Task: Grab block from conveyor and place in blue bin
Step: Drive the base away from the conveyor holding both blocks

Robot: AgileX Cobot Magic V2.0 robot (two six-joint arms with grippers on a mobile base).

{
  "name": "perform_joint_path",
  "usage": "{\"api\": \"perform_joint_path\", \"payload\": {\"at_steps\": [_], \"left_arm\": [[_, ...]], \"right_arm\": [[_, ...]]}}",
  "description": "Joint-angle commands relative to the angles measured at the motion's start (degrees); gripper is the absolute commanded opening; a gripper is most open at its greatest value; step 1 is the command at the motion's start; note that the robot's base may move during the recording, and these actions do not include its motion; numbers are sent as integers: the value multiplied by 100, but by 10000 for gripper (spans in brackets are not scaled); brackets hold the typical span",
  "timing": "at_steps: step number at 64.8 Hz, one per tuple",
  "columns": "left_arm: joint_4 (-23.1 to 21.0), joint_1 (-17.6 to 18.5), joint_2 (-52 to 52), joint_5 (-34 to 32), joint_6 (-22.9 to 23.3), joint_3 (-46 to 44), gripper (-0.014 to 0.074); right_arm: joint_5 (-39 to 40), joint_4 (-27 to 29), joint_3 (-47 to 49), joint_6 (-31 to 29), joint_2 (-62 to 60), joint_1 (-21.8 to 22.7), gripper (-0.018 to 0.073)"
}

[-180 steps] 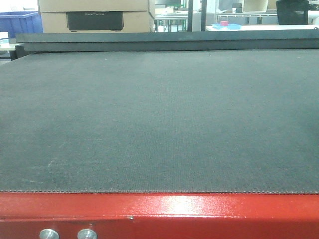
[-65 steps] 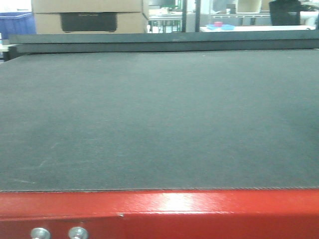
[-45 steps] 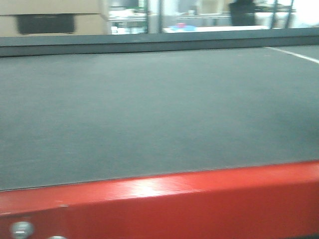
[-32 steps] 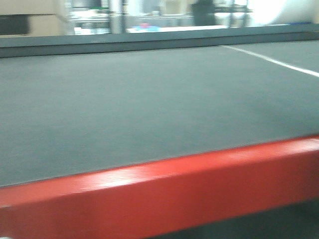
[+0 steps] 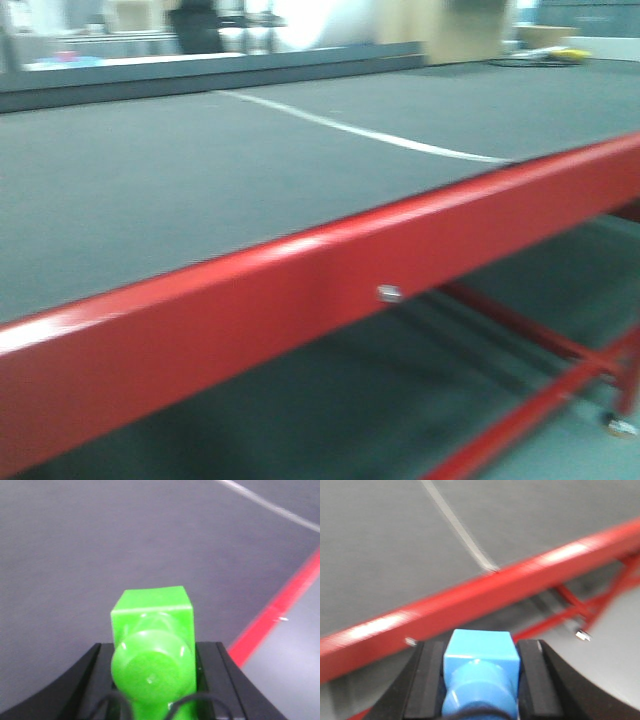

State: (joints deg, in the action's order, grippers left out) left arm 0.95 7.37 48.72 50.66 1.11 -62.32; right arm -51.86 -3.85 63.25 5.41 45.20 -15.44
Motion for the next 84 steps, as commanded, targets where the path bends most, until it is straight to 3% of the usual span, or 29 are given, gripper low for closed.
{"api": "perform_joint_path", "payload": {"at_steps": [1,84], "left_arm": [[-20,35,-39,-108,41,-47,-111],[-20,35,-39,-108,41,-47,-111]], "right_arm": [[114,-52,37,-47,-31,-10,-153],[114,-52,37,-47,-31,-10,-153]]}}
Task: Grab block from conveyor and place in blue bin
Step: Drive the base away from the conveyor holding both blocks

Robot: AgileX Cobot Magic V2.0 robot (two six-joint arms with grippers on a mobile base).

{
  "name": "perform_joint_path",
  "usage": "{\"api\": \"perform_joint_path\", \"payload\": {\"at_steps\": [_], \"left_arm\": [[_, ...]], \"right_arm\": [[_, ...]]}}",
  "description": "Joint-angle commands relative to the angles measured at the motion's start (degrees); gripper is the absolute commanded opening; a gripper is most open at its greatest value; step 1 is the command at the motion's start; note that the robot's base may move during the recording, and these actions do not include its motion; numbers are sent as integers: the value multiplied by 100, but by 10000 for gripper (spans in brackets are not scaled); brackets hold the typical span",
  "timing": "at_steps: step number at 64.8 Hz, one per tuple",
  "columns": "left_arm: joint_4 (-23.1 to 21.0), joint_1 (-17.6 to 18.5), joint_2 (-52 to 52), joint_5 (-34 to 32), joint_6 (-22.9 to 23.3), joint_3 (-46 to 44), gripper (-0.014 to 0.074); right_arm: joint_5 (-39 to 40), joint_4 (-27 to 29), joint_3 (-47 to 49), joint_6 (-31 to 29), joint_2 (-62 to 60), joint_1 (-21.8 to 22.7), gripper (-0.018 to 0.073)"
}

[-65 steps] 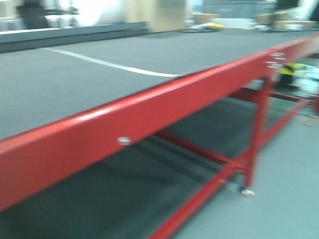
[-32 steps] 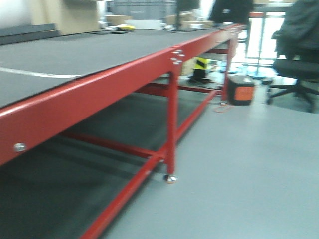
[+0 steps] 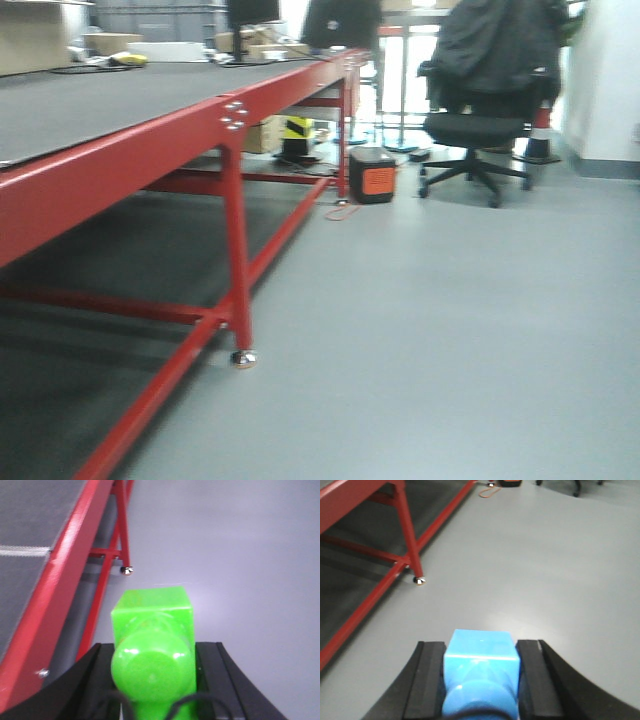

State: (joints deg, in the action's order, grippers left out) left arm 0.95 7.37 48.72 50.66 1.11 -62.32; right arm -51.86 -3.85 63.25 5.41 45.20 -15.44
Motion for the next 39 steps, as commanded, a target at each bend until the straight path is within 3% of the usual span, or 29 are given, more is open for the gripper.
{"api": "perform_joint_path", "payload": {"at_steps": [1,39], "left_arm": [[-20,35,-39,-108,41,-47,-111],[-20,35,-39,-108,41,-47,-111]], "right_arm": [[114,-52,37,-47,-31,-10,-153],[114,-52,37,-47,-31,-10,-153]]}}
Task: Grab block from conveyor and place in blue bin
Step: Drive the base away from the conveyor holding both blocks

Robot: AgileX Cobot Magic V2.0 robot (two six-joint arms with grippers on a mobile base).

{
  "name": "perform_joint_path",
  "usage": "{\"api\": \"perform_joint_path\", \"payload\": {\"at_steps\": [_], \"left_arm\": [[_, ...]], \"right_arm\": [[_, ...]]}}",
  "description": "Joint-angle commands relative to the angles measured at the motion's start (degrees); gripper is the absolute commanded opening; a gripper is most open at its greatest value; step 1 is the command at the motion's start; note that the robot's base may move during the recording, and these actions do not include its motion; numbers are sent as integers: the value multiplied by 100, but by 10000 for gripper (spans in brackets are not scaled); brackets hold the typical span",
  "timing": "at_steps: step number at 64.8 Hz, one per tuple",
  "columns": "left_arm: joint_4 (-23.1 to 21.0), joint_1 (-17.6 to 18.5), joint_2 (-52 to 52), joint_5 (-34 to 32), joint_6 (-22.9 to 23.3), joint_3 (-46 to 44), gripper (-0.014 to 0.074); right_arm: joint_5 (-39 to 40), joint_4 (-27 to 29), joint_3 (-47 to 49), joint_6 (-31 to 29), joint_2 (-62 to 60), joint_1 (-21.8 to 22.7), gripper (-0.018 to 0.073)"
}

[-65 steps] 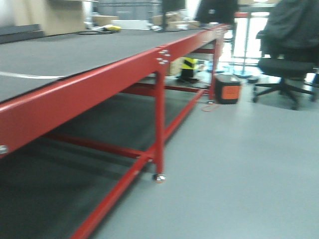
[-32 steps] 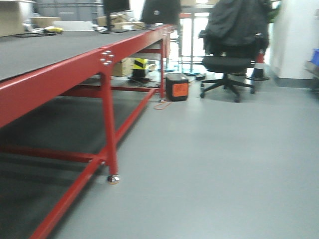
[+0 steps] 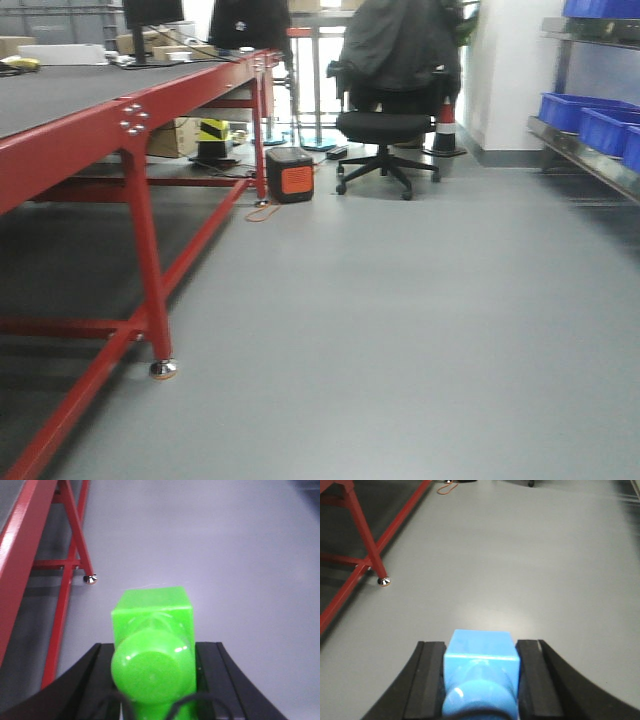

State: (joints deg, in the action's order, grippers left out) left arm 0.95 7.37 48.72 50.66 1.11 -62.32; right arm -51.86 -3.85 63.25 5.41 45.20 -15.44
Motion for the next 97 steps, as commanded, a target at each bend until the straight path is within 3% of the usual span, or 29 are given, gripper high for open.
{"api": "perform_joint_path", "payload": {"at_steps": [1,97], "left_arm": [[-20,35,-39,-108,41,-47,-111],[-20,35,-39,-108,41,-47,-111]], "right_arm": [[114,-52,37,-47,-31,-10,-153],[123,-52,37,-47,-31,-10,-153]]}}
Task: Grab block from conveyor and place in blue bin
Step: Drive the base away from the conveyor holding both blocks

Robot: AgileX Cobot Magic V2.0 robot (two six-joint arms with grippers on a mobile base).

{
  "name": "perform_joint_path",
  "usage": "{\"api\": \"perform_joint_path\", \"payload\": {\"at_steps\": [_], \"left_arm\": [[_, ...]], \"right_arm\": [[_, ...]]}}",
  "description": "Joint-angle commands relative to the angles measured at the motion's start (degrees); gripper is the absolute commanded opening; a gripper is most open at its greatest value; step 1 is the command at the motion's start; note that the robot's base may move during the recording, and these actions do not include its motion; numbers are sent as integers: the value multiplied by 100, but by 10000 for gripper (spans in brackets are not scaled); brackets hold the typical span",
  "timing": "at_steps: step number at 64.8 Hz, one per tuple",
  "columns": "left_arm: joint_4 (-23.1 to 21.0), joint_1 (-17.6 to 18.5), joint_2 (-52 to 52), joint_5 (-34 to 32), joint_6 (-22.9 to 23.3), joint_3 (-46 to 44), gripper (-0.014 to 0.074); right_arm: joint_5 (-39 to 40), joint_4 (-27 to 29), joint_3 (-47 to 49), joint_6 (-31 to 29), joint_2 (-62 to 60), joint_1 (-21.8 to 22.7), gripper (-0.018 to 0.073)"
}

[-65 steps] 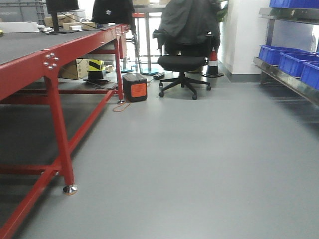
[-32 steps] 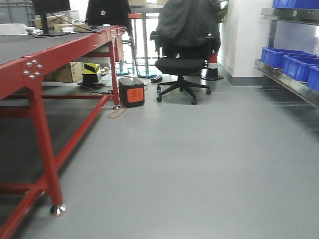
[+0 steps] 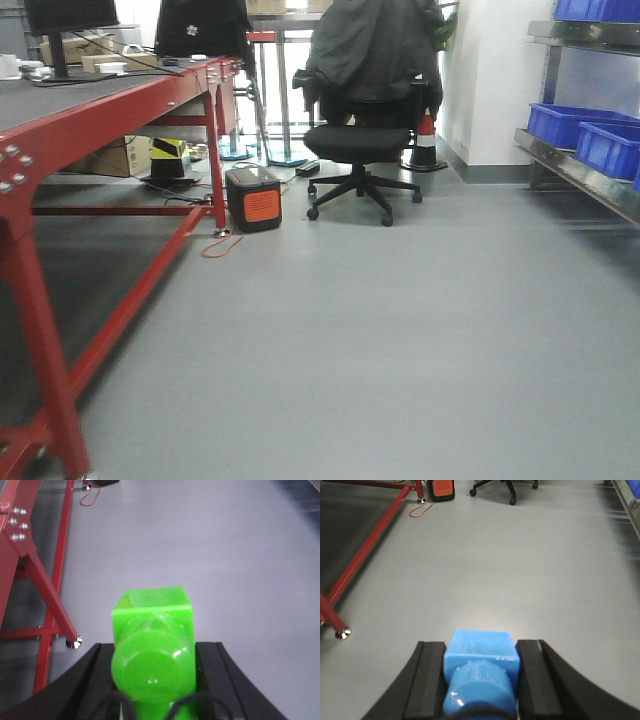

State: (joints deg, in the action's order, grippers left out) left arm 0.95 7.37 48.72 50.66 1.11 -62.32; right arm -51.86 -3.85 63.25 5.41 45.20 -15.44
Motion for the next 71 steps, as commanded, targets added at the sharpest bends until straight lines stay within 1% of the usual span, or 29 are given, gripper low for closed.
{"api": "perform_joint_path", "payload": {"at_steps": [1,71], "left_arm": [[-20,35,-39,-108,41,-47,-111],[-20,35,-39,-108,41,-47,-111]], "right_arm": [[126,-52,37,-47,-31,-10,-153],[126,-52,37,-47,-31,-10,-153]]}}
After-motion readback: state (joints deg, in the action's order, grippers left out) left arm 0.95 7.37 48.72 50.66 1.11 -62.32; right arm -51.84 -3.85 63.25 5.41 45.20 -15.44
